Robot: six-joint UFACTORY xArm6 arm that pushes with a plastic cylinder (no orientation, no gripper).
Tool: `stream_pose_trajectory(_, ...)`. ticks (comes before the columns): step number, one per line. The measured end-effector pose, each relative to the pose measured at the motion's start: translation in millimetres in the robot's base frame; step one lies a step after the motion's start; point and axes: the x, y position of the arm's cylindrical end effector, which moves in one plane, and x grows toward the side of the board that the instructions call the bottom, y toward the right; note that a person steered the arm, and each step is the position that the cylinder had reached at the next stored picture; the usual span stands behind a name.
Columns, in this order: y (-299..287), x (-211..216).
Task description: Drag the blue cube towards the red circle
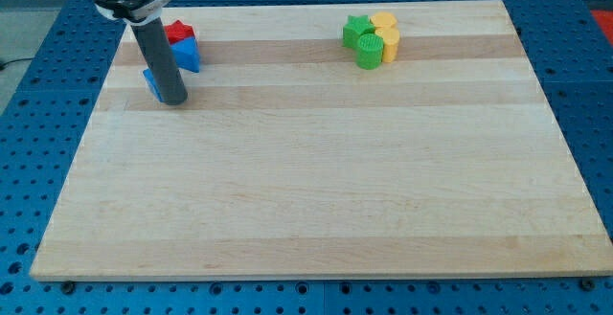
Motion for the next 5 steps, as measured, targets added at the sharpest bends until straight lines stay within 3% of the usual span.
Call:
stream_pose_trajectory(2,-31.6,12.2)
stream_pose_trajectory(4,-5.4,-29.9)
stream_pose_trajectory(5,12.3,-8.8)
